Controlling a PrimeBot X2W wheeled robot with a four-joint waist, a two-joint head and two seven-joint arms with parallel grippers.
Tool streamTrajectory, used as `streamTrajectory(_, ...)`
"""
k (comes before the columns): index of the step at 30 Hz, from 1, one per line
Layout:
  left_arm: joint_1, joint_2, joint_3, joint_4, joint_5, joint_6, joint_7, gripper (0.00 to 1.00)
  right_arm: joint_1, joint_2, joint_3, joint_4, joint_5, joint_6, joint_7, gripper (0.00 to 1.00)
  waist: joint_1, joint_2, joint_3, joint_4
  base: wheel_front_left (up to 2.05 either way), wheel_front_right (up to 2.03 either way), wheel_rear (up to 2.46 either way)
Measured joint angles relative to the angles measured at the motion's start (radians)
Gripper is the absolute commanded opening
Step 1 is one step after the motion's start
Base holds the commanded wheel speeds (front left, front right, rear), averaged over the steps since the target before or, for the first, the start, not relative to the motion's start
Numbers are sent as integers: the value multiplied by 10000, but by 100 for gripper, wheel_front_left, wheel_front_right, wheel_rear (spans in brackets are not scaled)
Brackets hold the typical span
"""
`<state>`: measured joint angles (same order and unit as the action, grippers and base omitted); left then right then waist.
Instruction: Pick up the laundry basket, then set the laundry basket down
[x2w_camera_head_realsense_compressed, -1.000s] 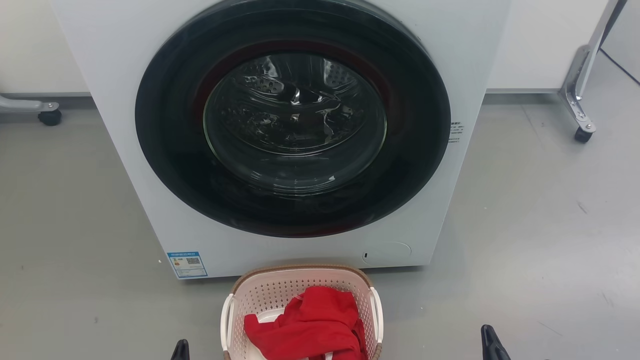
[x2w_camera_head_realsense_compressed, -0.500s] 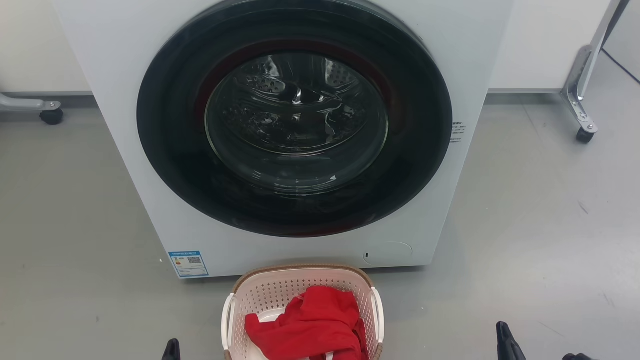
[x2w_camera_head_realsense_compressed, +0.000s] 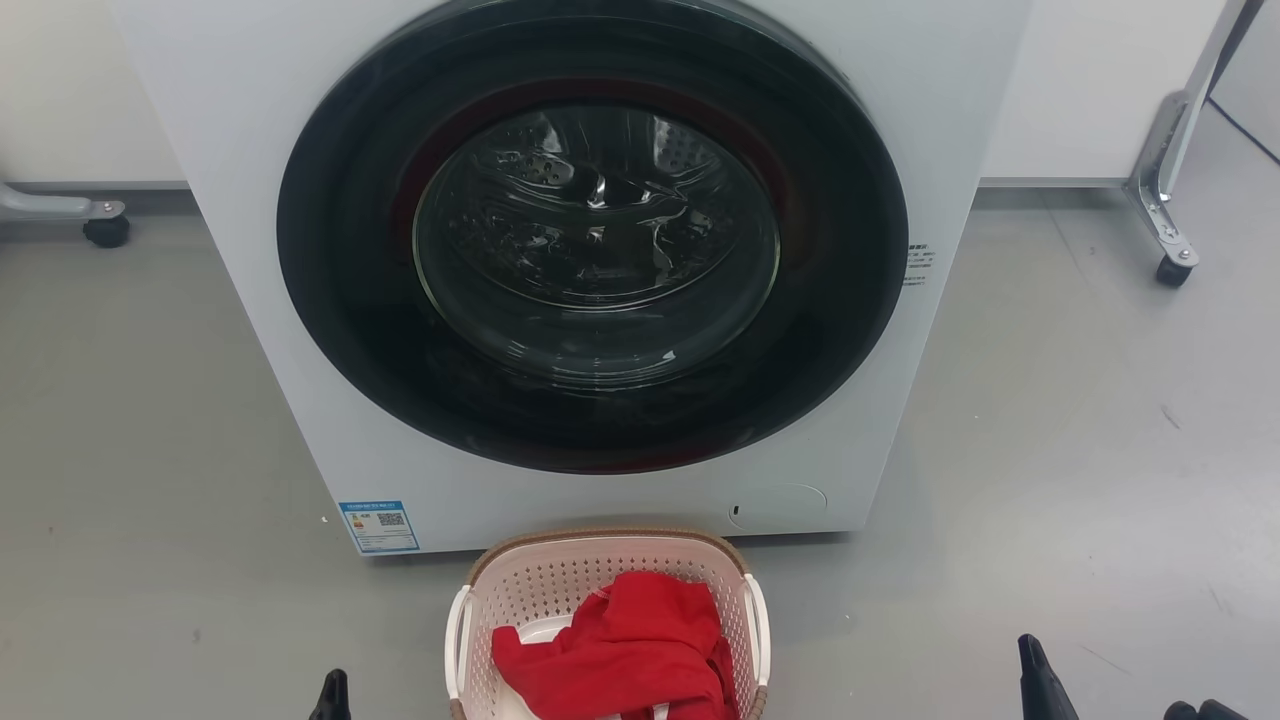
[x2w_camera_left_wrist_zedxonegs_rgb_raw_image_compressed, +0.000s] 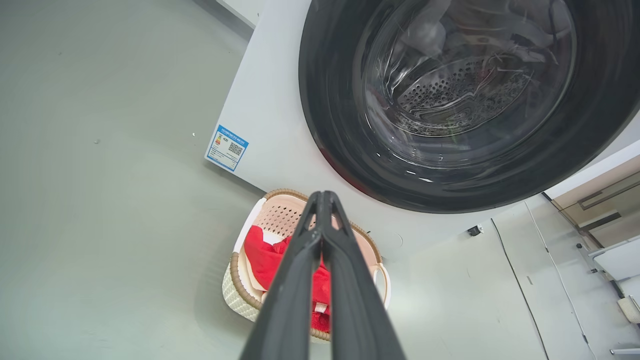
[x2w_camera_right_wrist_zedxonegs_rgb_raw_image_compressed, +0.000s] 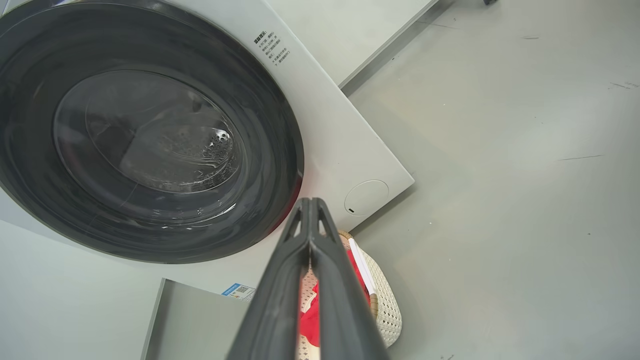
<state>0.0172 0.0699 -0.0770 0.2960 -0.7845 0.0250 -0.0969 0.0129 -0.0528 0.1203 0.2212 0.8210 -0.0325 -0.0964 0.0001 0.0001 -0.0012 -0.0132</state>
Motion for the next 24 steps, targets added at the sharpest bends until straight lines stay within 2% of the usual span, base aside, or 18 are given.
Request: streamTrajectory(24, -358, -94, 690, 4, -3331, -617, 878, 0, -402, 48, -1041, 314, 3175, 627, 874, 0, 0, 0, 12, 55, 0, 0, 0)
